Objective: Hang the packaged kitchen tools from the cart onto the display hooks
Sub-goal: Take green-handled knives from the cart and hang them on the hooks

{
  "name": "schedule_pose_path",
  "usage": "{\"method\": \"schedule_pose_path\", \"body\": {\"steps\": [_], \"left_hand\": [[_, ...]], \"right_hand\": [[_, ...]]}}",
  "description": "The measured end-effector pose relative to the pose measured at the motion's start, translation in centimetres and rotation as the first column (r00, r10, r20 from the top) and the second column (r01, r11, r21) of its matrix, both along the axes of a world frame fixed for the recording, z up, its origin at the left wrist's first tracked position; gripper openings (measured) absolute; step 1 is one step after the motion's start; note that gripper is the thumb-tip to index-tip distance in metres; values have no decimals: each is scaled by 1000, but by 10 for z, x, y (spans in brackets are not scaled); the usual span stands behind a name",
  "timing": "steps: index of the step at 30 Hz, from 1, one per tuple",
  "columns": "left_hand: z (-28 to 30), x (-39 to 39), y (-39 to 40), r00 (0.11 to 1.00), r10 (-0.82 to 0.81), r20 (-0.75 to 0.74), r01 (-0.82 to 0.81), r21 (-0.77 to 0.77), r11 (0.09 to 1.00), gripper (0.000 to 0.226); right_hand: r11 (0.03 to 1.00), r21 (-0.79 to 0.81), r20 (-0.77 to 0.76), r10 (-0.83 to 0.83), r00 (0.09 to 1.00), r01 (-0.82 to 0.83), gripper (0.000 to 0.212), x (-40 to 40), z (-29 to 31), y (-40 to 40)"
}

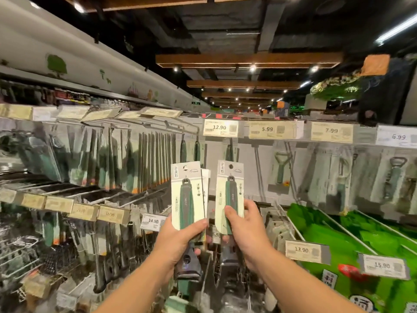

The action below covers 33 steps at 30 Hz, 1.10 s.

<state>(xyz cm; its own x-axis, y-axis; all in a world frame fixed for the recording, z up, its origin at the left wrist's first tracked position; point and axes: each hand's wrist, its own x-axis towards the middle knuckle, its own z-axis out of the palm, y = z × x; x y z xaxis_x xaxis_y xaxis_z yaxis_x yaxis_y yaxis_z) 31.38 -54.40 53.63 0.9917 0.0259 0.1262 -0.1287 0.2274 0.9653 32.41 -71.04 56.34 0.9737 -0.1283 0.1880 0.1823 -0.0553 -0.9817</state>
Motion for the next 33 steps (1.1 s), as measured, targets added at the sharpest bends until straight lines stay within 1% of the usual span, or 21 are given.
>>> {"method": "schedule_pose_path", "body": {"steps": [1, 2, 4, 7, 11, 14, 17, 20, 24, 29, 31, 33], "left_hand": [[2, 7, 6, 1000, -17, 6, 17, -3, 1000, 70], [4, 13, 11, 999, -37, 14, 37, -8, 999, 69], [10, 23, 19, 996, -90, 28, 90, -18, 996, 67], [14, 37, 28, 987, -153, 41, 154, -31, 988, 66], [17, 51, 40, 979, -194, 64, 194, 1, 981, 72], [22, 55, 47, 971, -225, 78, 224, 21, 974, 74], [27, 57, 53, 963, -254, 91, 252, 30, 967, 72], [31, 59, 56, 961, -259, 93, 257, 31, 966, 75], [30, 64, 59, 960, -267, 90, 267, 6, 964, 68], [33, 67, 57, 958, -269, 97, 271, -10, 963, 68], [35, 69, 57, 960, -263, 99, 265, -2, 964, 67], [37, 72, 59, 963, -250, 103, 249, 23, 968, 71]], "right_hand": [[996, -59, 29, -59, 998, 60, 39, 5, 1, 0], [986, -127, 65, -104, 992, 111, 44, 9, 3, 1], [957, -218, 137, -162, 977, 190, 59, 15, 6, 2], [940, -206, 235, -223, 946, 272, 65, 19, 11, 9], [914, -186, 358, -279, 891, 361, 63, 23, 19, 26], [906, -150, 373, -318, 871, 395, 56, 24, 26, 37], [888, -154, 380, -352, 855, 434, 48, 26, 34, 45], [877, -193, 373, -350, 860, 440, 41, 29, 40, 47], [886, -191, 336, -346, 876, 423, 40, 36, 42, 47], [919, -51, 336, -352, 874, 390, 44, 45, 37, 52], [921, 18, 346, -371, 862, 389, 44, 49, 33, 53], [915, 46, 357, -389, 849, 400, 43, 52, 30, 54]]}}
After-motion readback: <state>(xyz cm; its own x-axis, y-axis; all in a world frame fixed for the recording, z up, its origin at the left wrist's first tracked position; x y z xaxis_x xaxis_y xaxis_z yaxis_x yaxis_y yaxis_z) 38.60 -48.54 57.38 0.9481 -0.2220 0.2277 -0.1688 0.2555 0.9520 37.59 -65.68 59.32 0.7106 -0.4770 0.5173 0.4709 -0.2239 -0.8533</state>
